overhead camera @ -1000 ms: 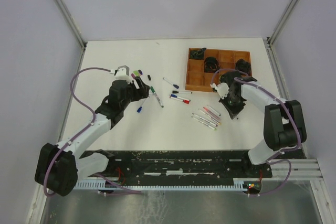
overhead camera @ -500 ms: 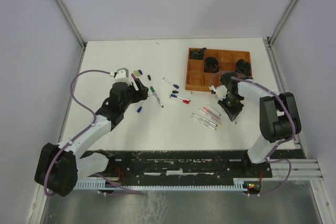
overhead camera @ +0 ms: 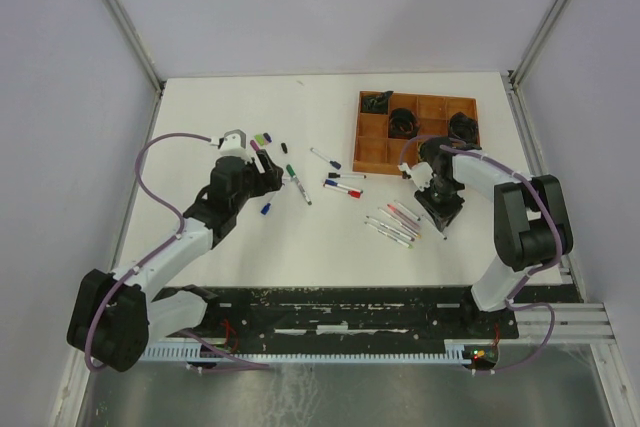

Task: Open the pen caps
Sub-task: Place the pen at the center of the board.

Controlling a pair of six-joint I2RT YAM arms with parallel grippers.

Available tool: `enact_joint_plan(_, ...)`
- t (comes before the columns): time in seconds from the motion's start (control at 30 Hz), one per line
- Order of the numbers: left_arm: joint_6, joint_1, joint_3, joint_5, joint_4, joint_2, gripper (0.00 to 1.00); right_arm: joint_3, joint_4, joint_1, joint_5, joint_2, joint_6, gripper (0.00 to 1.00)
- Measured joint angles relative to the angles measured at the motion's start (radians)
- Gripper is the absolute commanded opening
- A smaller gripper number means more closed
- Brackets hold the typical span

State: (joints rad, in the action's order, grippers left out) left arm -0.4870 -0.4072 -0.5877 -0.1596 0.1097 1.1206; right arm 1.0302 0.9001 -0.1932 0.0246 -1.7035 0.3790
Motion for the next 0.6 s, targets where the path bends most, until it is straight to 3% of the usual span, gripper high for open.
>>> enact_joint_plan(0.6,0.000,0.000,0.000,0.001,0.000,0.005,0.81,0.001,0.012,0.000,0.060,0.031,0.002,0.35)
